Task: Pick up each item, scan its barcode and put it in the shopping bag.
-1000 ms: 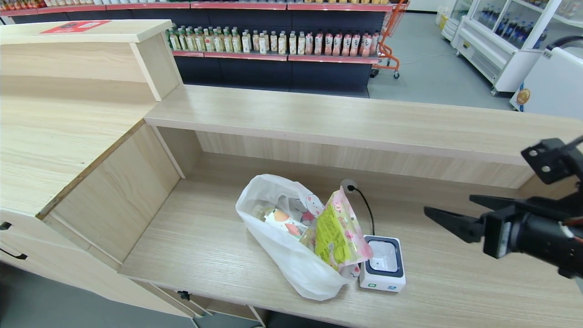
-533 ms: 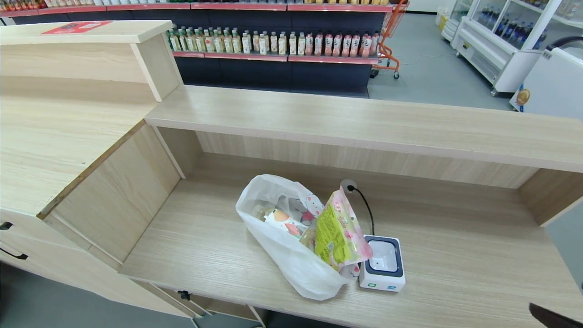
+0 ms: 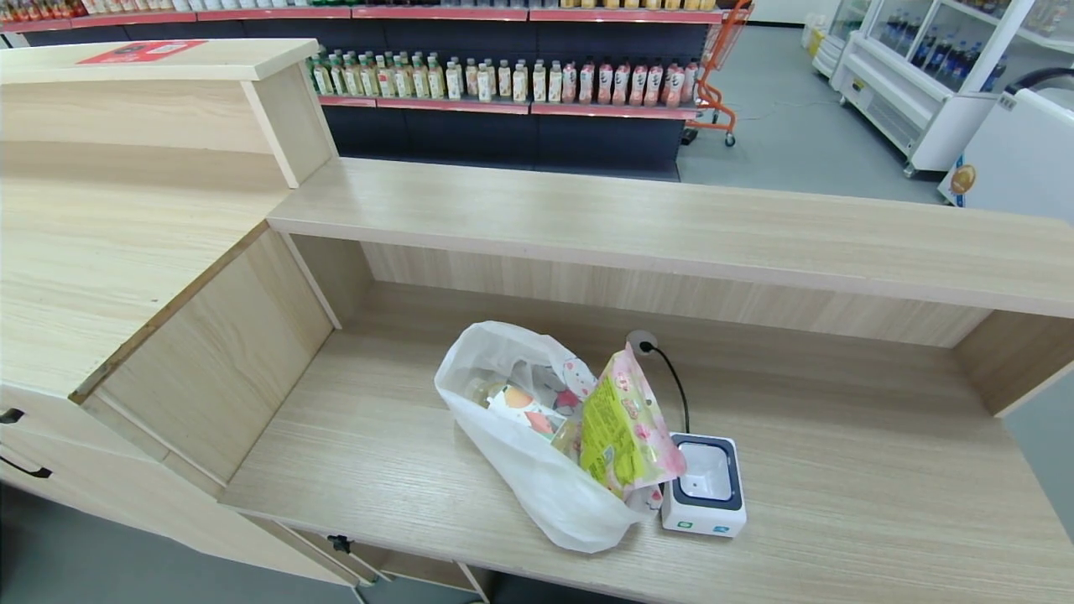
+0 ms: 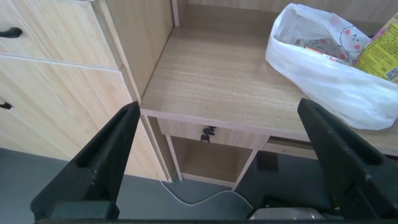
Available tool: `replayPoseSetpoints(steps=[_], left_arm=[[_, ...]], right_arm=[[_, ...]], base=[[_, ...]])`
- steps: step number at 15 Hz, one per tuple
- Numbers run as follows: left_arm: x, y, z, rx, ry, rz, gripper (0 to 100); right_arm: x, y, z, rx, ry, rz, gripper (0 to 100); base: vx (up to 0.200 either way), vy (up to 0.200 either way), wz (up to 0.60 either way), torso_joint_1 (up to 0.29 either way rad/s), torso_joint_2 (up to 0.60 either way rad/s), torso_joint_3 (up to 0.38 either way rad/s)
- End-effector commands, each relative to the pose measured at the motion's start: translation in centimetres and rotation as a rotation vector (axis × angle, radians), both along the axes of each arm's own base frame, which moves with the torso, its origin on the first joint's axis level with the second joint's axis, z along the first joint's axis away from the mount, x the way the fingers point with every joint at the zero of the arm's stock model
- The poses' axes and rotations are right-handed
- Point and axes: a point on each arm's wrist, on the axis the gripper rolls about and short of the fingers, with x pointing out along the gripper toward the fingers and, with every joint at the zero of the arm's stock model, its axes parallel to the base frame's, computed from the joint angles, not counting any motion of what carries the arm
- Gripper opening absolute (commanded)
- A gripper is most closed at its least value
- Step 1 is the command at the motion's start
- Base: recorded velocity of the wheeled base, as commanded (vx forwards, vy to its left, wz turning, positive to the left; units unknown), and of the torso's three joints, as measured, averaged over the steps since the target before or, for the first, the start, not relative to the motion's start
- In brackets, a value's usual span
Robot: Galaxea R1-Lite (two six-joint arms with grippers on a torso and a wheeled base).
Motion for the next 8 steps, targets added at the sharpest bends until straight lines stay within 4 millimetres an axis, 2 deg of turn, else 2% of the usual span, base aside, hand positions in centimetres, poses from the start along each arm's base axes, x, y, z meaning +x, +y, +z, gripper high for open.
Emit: replayPoseSetpoints(steps=[1,3,5,8], left_arm=[[0.0,0.0,0.0,0.000,0.001,0.000,100],[0.0,0.0,0.0,0.000,0.001,0.000,100],[0.0,0.0,0.0,0.000,0.001,0.000,100],[0.0,0.0,0.0,0.000,0.001,0.000,100]], right_arm=[[-0.5,0.3,-1.0,0.039,-0.035,0.014,100],[-0.7,0.8,-1.9,0.069,-0.093,0.041,100],[-1.2,0.9,-3.4,0.027,-0.162,0.045,100],[-1.5,0.9,-3.7,-0.020,-0.262,0.064,100]], base=[[0.000,0.000,0.00,0.000,0.00,0.000],[0.000,0.000,0.00,0.000,0.00,0.000],[0.000,0.000,0.00,0.000,0.00,0.000],[0.000,0.000,0.00,0.000,0.00,0.000]])
